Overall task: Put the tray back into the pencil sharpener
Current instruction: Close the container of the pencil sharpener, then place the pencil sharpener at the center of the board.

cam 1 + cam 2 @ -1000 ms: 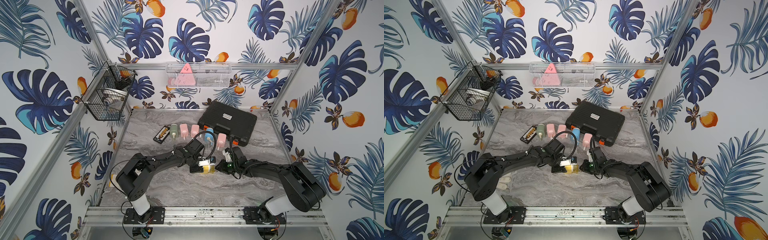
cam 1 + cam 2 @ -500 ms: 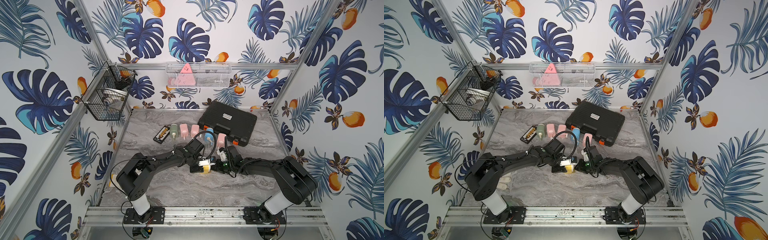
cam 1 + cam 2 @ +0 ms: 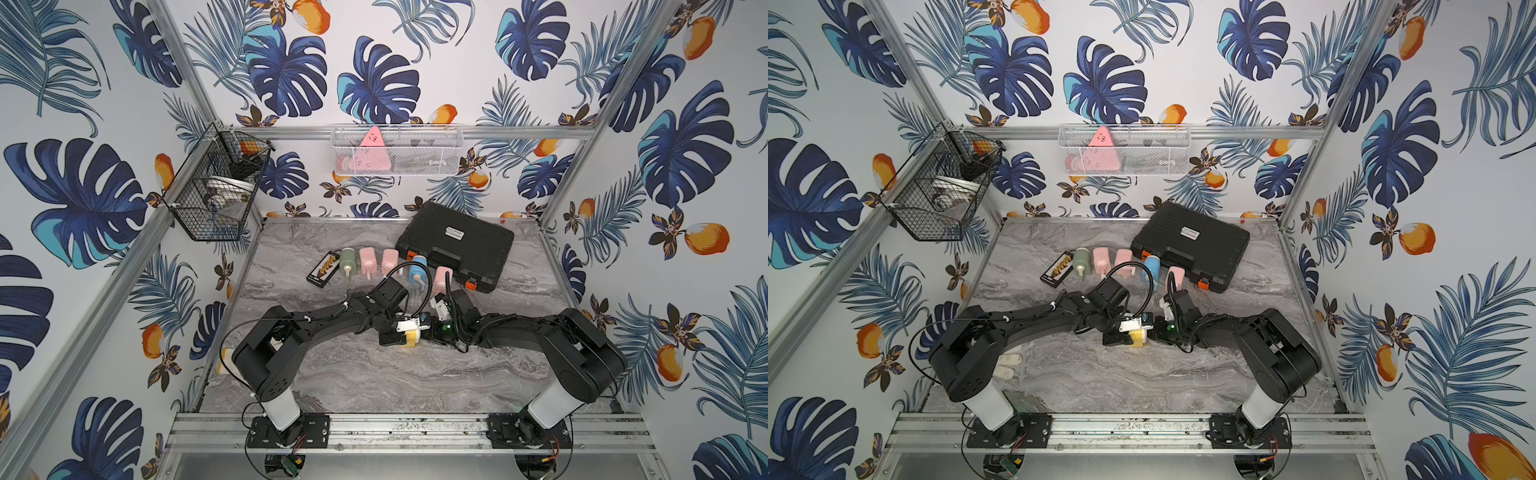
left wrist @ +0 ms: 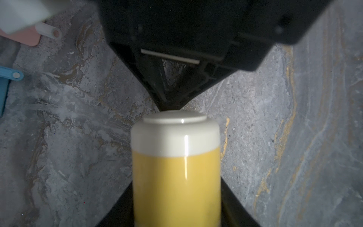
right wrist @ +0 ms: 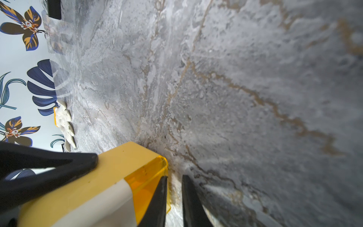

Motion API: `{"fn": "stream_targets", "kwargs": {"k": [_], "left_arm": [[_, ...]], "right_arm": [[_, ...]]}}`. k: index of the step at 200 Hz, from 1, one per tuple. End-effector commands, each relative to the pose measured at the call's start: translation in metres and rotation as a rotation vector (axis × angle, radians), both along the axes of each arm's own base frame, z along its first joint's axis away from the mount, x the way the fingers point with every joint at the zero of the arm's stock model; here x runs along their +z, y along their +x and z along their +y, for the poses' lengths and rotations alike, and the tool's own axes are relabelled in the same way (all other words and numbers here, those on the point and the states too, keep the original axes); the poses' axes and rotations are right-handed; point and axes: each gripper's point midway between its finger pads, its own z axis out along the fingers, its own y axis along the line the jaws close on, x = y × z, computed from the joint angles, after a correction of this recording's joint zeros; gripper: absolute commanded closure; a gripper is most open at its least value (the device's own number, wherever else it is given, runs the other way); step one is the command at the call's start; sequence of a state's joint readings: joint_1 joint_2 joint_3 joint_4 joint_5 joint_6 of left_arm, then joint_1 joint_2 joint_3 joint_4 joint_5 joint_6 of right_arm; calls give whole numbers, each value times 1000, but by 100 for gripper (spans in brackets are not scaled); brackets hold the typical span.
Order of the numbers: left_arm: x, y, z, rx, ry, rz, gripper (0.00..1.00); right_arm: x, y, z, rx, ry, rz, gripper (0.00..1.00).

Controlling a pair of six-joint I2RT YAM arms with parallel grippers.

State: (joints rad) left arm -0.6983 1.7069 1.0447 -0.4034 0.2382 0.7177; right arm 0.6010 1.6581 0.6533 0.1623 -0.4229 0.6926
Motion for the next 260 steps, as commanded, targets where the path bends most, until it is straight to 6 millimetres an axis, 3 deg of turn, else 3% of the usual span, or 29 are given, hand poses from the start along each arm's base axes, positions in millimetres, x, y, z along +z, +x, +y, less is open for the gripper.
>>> {"fn": "stream_targets", "kwargs": {"k": [1,32,76,104,131,140,192,219,260], "left_arm": [[-13,0,10,6,65,-6,57],[-12,1,11,10,63,-9,57],[0,3,9,54,33,-22,64],[20,13,12,142,6,-64,76],[44,30,20,312,-39,-83,100],[52,35,25,378,-64,-83,100],[91,68,83,801,-189,-87,100],[87,79,129,1033,-151,-80,100],[77,87,163,1254,-96,-3,100]], "right_arm": [[10,-4,15,40,67,-8,80],[12,-1,1,-27,35,-24,80],[31,5,-67,-277,-107,-134,78],[57,3,-99,-376,-167,-241,75],[75,3,-112,-412,-180,-301,74],[79,3,-113,-417,-181,-311,73],[83,3,-115,-417,-185,-324,73],[86,3,-117,-422,-186,-336,72],[87,2,-118,-418,-194,-339,72]]}}
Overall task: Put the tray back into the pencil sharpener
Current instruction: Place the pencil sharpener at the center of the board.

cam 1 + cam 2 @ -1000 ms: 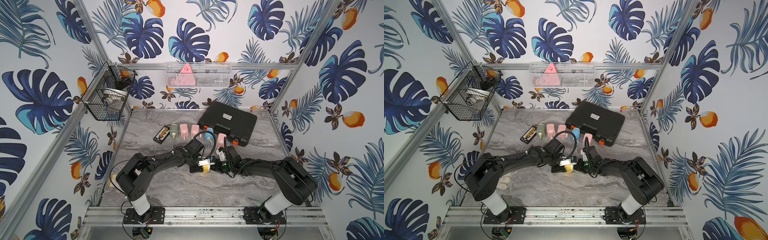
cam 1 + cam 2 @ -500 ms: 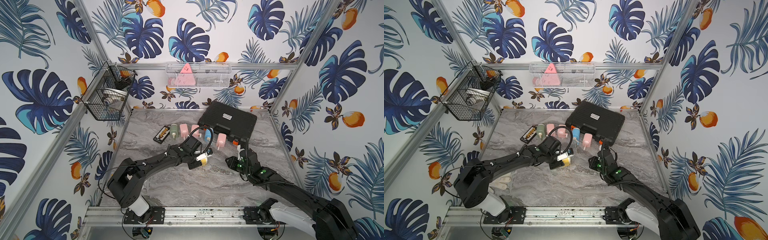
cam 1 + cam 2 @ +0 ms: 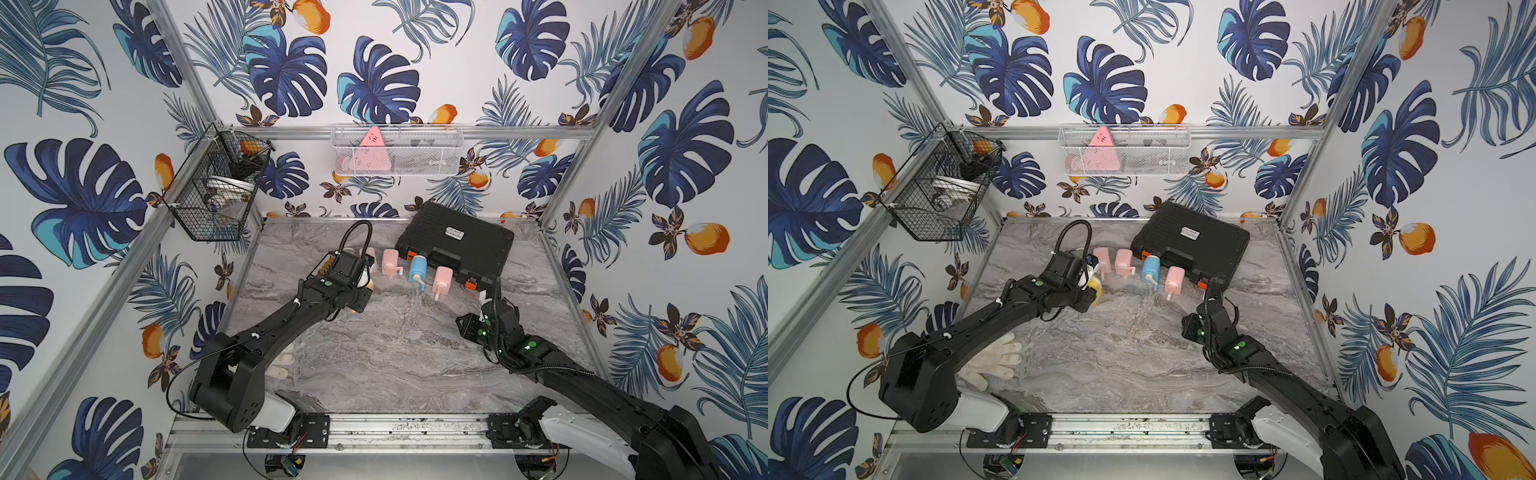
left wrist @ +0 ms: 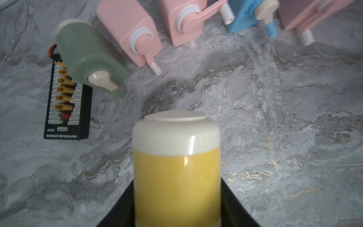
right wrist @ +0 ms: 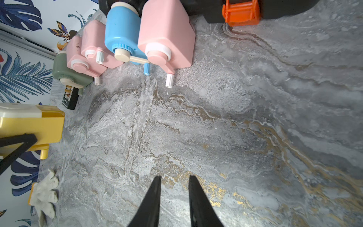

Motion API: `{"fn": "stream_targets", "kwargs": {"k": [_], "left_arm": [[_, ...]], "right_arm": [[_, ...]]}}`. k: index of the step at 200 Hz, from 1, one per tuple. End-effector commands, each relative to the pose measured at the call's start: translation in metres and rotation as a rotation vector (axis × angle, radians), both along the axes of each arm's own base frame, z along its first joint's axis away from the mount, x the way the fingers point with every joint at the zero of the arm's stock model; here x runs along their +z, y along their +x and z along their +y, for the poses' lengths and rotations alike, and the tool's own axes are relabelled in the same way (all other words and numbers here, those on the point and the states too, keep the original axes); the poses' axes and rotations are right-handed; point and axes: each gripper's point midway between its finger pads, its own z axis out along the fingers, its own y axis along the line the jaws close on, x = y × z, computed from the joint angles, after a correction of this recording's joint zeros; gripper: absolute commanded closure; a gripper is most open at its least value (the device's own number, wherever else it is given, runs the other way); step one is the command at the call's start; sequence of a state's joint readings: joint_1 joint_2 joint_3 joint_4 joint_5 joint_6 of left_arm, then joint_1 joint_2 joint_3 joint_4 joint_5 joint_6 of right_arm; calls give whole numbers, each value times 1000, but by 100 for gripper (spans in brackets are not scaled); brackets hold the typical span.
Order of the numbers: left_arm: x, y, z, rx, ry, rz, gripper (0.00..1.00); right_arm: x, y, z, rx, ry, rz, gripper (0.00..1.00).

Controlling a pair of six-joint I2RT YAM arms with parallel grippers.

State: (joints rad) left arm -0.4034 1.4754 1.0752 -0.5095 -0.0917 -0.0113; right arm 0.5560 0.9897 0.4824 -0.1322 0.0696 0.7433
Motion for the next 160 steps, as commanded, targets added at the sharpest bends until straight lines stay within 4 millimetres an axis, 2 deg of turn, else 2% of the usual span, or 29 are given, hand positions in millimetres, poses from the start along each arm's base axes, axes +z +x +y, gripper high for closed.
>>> {"fn": "stream_targets", "kwargs": {"k": [1,31,59,97,147,160], "left_arm": [[-3,2,19,168,-13,49,100],[-5,13,38,322,6,34,100],[-17,22,54,453,95,82,100],[-29,31,48,493,71,104,100],[-56,34,27,475,-1,172,100],[-60,36,26,473,-2,178,94]], "right_arm": [[0,-1,-4,-5,-23,2,72],[-1,-2,-3,-2,-20,8,72],[1,-3,-3,2,-19,8,71],[2,-2,-3,1,-24,6,71],[4,-1,-2,5,-24,9,71],[4,-1,-2,3,-25,8,71]]}}
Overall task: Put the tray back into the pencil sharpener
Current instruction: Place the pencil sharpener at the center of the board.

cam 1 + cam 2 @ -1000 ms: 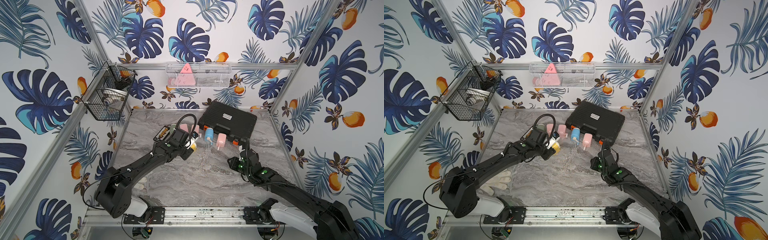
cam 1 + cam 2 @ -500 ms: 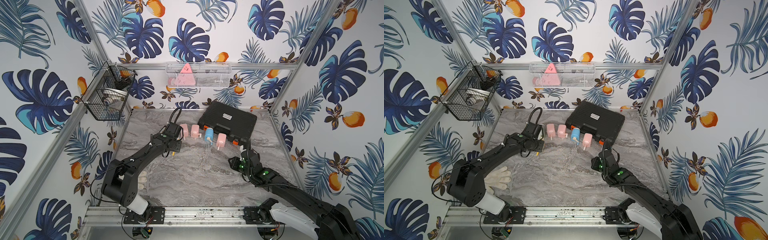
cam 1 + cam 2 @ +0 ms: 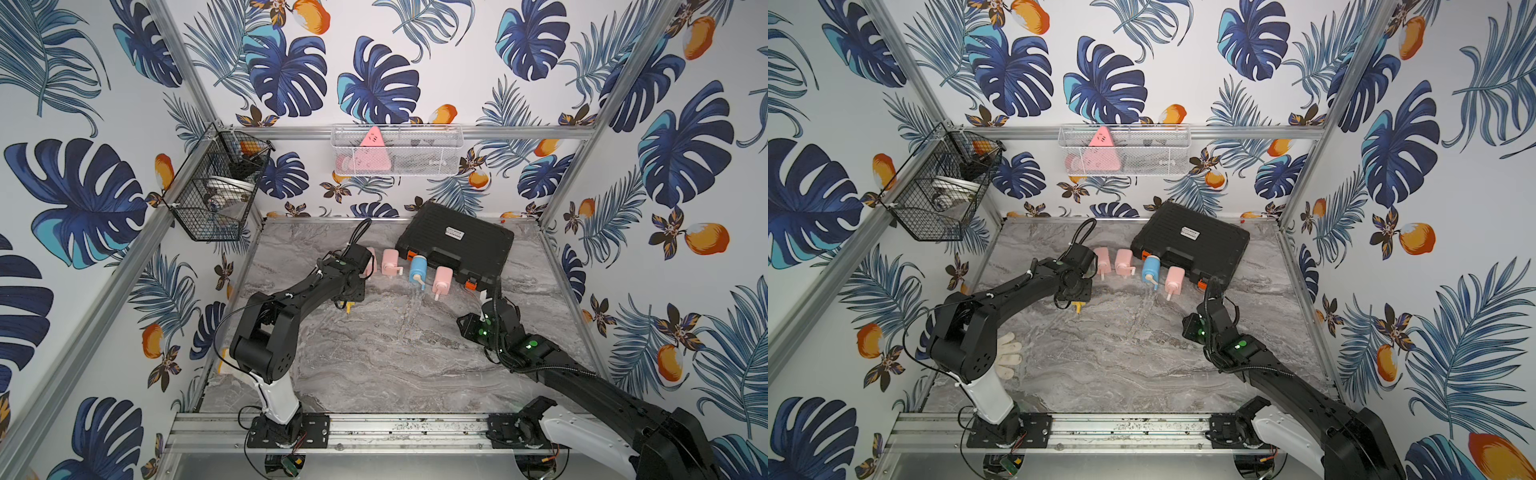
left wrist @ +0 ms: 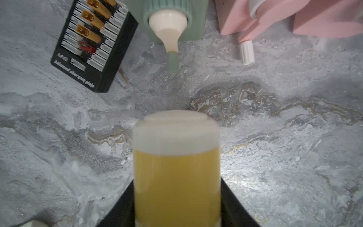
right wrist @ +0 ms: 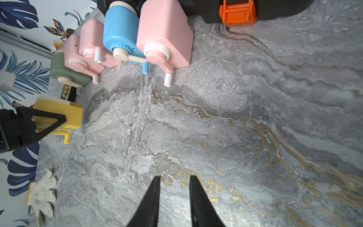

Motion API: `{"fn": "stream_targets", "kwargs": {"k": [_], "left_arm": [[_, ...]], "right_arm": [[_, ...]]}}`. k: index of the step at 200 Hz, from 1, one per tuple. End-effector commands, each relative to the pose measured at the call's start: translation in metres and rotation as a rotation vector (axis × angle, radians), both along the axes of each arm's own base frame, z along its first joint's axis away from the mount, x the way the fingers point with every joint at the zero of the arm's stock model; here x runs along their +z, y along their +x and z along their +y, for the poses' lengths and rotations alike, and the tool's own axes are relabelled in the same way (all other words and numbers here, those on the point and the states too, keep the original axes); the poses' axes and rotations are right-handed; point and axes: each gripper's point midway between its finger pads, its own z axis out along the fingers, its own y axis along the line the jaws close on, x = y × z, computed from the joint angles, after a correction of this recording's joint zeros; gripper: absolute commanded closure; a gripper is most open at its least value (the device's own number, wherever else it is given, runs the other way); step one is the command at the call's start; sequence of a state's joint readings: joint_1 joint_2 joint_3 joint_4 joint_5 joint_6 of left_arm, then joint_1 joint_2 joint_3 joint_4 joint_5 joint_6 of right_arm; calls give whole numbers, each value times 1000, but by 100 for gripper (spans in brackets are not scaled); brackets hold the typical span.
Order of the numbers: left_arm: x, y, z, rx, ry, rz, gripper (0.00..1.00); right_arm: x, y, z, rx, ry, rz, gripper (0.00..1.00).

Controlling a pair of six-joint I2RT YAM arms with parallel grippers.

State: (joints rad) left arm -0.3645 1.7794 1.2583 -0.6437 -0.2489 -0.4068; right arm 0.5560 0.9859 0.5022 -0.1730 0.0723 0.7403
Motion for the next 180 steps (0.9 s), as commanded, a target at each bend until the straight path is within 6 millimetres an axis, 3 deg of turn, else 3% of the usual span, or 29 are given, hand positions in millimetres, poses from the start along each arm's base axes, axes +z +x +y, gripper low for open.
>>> {"fn": "stream_targets", "kwargs": {"k": [1,41,82,125,148,180], "left_arm": [[-4,6,-7,17,-39,-13,94],[-14,7,-7,13,-25,8,70],[-17,6,-7,15,-29,12,35],[-8,7,-6,9,-27,-9,14],[12,9,-3,19,-35,-68,12],[71,12,23,94,5,-298,10]], "right_arm": [[2,0,-1,2,-12,-5,71],[3,1,0,4,-8,-6,71],[5,1,-1,1,-8,-13,71],[6,0,-2,1,-9,-12,71],[11,1,-10,-30,-29,-37,71],[31,11,-47,-173,-118,-124,66]]}}
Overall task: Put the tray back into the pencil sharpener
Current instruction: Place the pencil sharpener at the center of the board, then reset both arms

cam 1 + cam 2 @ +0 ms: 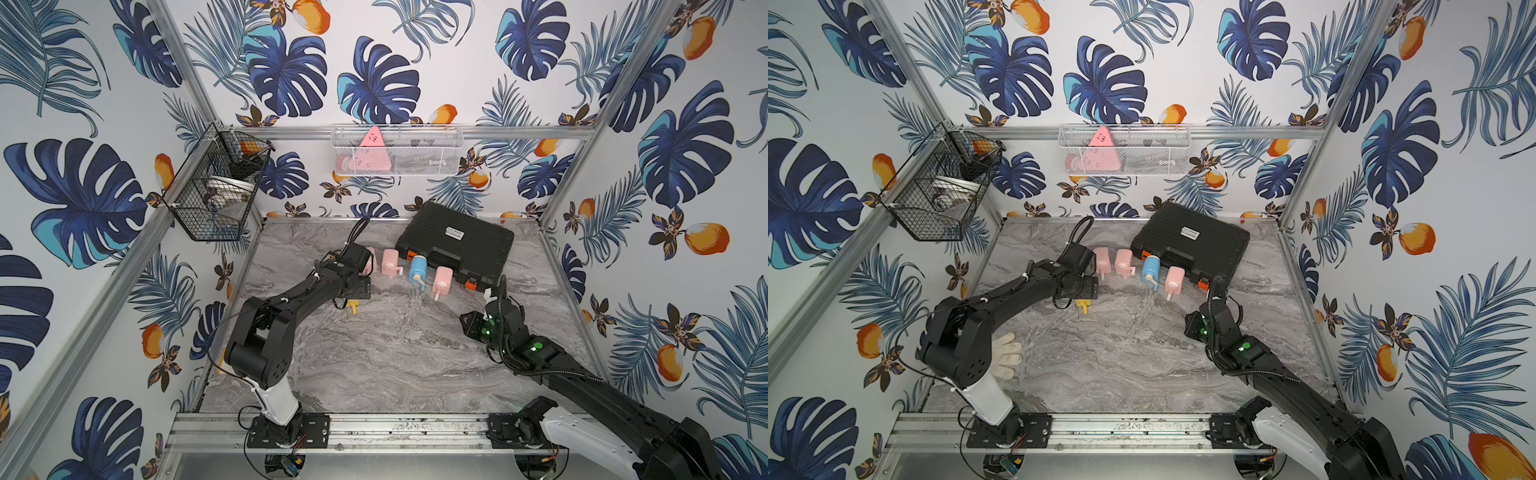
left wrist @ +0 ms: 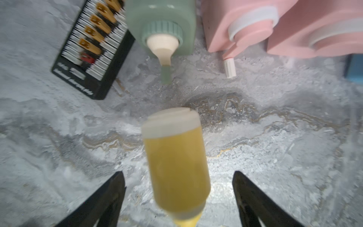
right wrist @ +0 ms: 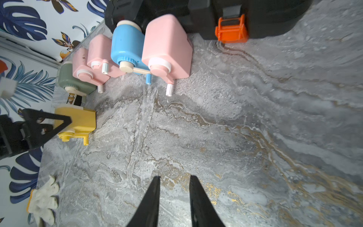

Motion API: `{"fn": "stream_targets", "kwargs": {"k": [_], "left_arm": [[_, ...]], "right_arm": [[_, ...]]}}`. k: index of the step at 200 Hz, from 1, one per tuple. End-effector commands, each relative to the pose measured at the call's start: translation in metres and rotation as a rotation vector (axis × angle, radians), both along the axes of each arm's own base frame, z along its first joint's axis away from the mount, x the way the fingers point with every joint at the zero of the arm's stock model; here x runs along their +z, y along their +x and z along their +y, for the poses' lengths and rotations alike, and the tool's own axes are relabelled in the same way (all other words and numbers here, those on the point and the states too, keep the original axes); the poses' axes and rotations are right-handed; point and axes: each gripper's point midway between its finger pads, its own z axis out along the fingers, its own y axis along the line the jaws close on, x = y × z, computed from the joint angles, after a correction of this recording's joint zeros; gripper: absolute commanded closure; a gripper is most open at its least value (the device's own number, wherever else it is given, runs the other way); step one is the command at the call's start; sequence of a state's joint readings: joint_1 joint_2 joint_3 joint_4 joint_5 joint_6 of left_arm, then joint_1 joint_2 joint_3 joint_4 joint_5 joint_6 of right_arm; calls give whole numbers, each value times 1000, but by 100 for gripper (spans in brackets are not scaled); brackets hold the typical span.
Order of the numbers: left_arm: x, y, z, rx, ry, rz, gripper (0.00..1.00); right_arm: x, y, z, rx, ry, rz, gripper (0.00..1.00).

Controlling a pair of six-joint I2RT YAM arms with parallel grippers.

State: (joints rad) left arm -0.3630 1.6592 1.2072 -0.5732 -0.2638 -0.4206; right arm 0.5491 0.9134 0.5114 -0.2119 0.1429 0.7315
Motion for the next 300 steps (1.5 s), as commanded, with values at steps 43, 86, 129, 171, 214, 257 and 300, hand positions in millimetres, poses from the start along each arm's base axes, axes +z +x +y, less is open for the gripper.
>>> {"fn": "stream_targets", "kwargs": {"k": [43,86,129,171,214,257,300], "left_arm": [[72,1,101,348,66,-433,10],[57,-5,152,434,271,-532,1],[28,-1,146,231,301,-667,1],[-5,3,126,96,234,-625,1],[-27,9,92,-98,139,-736,1],[-28,7,113,28,185,-718,1],[-27,5,118,58,194,-719,1]], "right_arm": [[43,36,-122,-459,-233,-169,52],[37,57,-190,-695,-528,-226,14],[-18,104,-180,-486,-768,-253,0],[-25,129,-165,-320,-570,-318,1],[-49,124,-184,-387,-508,-321,0],[-50,134,-180,-329,-514,-348,0],[-51,138,-170,-274,-496,-351,0]]}}
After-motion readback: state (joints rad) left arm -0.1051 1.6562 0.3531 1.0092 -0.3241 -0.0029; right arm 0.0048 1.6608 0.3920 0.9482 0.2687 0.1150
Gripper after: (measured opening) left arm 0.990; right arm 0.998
